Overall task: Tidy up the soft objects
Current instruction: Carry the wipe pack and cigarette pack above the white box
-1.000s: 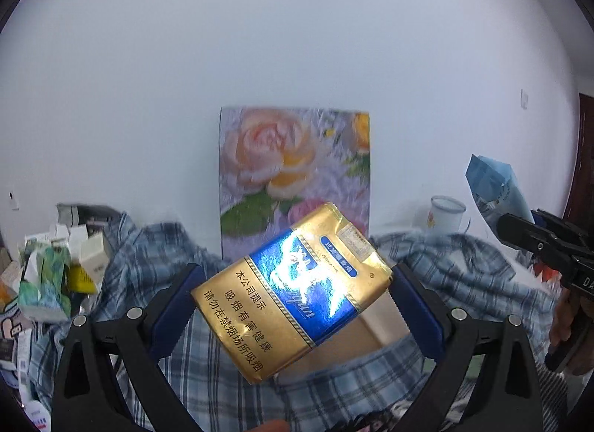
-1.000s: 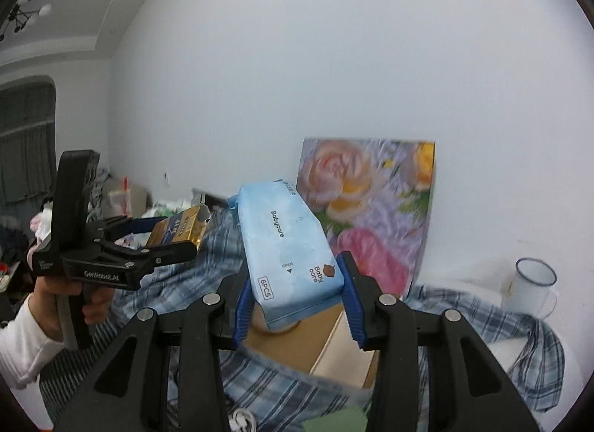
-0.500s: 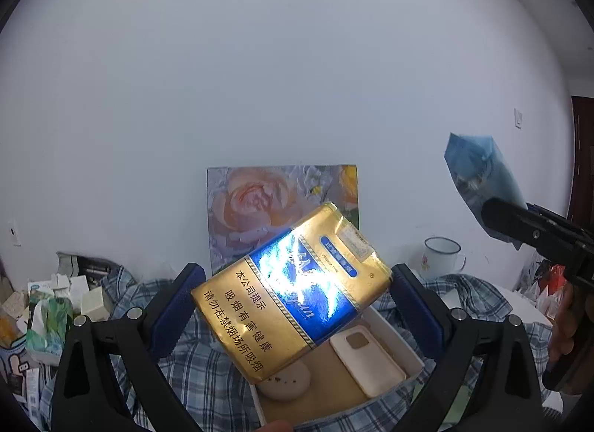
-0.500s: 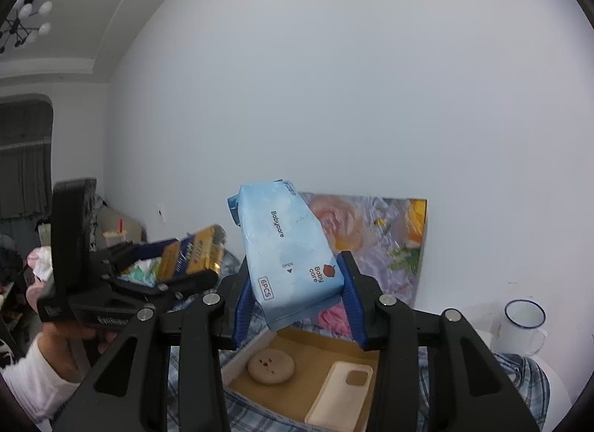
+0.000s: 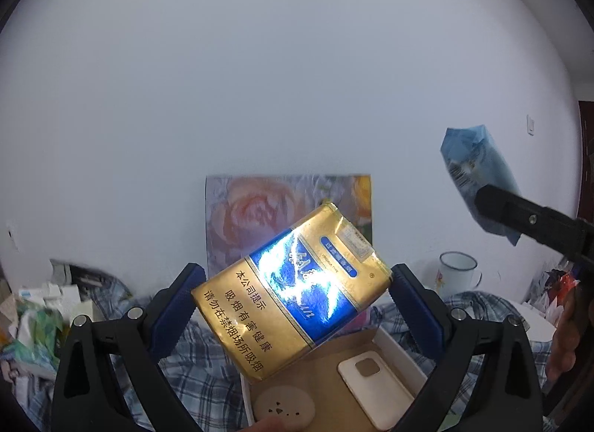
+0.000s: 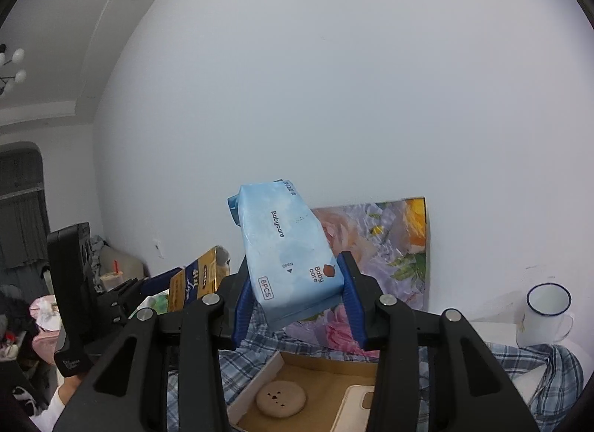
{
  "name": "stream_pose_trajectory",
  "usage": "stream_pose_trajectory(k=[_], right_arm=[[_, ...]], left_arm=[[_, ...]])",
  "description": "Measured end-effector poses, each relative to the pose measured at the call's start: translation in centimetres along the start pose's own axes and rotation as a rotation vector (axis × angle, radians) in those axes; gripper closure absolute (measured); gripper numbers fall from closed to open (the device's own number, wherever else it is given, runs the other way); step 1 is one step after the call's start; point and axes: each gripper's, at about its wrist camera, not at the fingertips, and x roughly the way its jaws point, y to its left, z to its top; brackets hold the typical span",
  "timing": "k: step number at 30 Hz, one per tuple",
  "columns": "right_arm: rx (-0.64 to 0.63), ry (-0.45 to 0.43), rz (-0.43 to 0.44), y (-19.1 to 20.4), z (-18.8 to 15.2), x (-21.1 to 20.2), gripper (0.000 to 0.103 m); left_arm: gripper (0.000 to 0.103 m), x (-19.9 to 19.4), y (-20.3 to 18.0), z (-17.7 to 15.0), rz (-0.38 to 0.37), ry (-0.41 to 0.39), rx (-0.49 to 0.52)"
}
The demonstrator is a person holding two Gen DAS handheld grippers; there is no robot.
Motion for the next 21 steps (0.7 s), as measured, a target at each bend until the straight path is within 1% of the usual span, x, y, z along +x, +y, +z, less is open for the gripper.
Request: stream_pose_trajectory(k=[2, 5, 9, 13, 18, 21], right_arm=[[0.005, 0.003, -0.006, -0.3, -1.0, 0.5, 0.062], [0.025, -0.018, -0.004, -0.7, -3.2, 0.8, 0.061], [0.007, 0.049, -0.041, -1.1, -5.6, 3.0, 0.061], [0.035, 0.089, -0.042, -2.1, -7.2, 4.5, 0.061], [0.064, 0.134, -0.053, -3.2, -8.9, 5.6, 0.061], [0.074, 0.168, -0.045, -3.6, -9.6, 6.7, 0.061]], left_arm=[[0.003, 0.9, 0.4, -1.2, 0.014, 0.015, -0.013], [0.003, 2.7, 0.9, -3.0, 0.012, 0.072, -0.014], [0.003, 4.2, 1.5, -4.6, 0.004, 0.118, -0.02], [0.003, 4.7, 1.7, -5.6, 0.025, 0.123, -0.005], [0.003, 5.6, 2.0, -6.3, 0.021, 0.158, -0.01], [0.003, 6.1, 1.8, -6.8, 0.015, 0.18, -0.009]])
